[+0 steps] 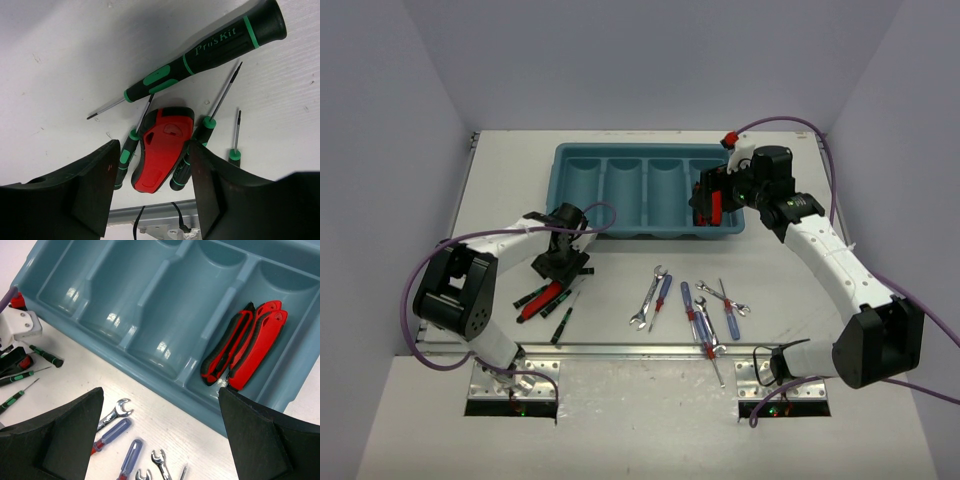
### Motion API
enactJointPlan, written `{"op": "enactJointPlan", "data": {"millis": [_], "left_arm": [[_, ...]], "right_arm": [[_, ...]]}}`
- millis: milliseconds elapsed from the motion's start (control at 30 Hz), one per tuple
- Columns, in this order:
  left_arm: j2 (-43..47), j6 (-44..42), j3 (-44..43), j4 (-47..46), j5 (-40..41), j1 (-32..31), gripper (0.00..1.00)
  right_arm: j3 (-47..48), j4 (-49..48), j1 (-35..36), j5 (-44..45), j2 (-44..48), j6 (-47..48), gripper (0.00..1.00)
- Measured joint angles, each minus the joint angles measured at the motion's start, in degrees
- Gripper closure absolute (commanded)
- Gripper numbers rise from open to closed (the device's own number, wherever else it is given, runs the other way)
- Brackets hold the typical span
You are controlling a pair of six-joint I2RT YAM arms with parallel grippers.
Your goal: Sort the tools into containers
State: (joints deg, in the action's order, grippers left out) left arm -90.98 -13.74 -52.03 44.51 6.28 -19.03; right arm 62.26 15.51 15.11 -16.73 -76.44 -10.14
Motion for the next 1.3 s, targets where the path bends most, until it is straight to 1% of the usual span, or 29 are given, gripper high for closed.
{"op": "enactJointPlan", "data": {"millis": [133,367,767,900,967,1067,1300], "left_arm": [[0.0,-0.34,0.0,0.0,-0.57,0.0,0.49],[-0.01,-0.89,0.0,0.0,-1.21,-0.02,0.45],[-2.21,-1.01,-0.04,0.28,-3.47,-0.04,0.54],[-2.21,-1.01,-0.16,0.35,-4.32,-0.07,0.55],[-2.21,-1.01,-0.3,0.33,-4.53,-0.07,0.59],[-2.21,-1.02,-0.53,0.3,-4.82,-0.07,0.7],[-1.41,-0.98,-0.59,0.09,-4.56,-0.07,0.82]], "right_arm": [[0.0,0.0,0.02,0.0,0.0,0.12,0.05],[-0.02,-0.02,0.02,0.0,0.02,0.34,0.05],[-0.33,-0.04,0.02,0.02,0.11,0.93,0.05],[-0.33,-0.04,0.09,0.02,0.11,0.95,0.05],[-0.33,-0.04,0.09,0.02,0.11,0.95,0.05],[-0.34,-0.04,0.11,0.02,0.13,0.95,0.05],[-0.35,-0.04,0.14,0.0,0.11,0.95,0.05]]}}
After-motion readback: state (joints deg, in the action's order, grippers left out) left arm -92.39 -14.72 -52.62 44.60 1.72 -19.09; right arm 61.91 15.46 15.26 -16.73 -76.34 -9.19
